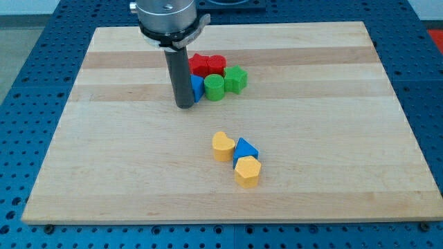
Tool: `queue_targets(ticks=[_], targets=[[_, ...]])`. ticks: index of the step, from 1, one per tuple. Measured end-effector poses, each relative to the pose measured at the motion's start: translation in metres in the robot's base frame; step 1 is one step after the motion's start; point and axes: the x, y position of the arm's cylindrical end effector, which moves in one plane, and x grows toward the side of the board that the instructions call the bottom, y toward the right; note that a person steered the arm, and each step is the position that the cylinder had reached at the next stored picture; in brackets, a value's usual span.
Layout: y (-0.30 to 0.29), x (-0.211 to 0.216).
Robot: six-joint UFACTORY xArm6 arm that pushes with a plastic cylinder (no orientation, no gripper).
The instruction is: Move the arm towards the bottom of the board
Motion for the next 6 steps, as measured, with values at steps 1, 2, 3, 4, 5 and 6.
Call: queue_targets(ticks=[1, 2, 3, 4, 5, 6], targets=[[0.000, -0.009], [0.000, -0.011], [0.000, -0.011], [0.000, 0.010], [0.000, 0.071], [0.000, 0.126]])
